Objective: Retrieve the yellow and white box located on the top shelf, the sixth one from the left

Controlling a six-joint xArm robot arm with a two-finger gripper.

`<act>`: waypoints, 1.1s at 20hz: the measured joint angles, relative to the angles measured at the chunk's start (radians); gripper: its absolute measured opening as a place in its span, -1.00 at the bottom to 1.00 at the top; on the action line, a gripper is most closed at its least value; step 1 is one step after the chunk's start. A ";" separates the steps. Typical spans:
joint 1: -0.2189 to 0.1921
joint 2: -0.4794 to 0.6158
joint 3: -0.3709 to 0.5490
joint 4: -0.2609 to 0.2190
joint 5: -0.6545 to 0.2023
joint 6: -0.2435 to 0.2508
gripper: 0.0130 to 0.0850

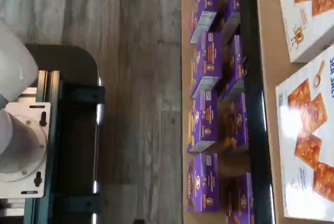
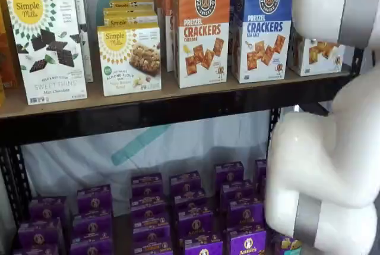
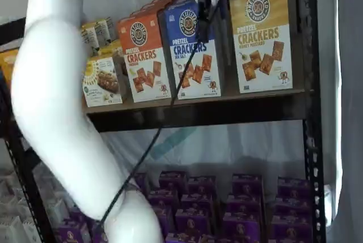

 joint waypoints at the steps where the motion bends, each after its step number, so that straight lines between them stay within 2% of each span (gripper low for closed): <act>1: 0.004 -0.018 0.020 -0.005 -0.026 -0.001 1.00; 6: 0.014 -0.063 0.065 -0.010 -0.062 0.002 1.00; 9: 0.001 -0.076 0.078 0.013 -0.067 0.002 1.00; 17: -0.101 -0.116 0.120 0.194 -0.130 -0.008 1.00; 22: -0.135 -0.158 0.180 0.278 -0.238 -0.026 1.00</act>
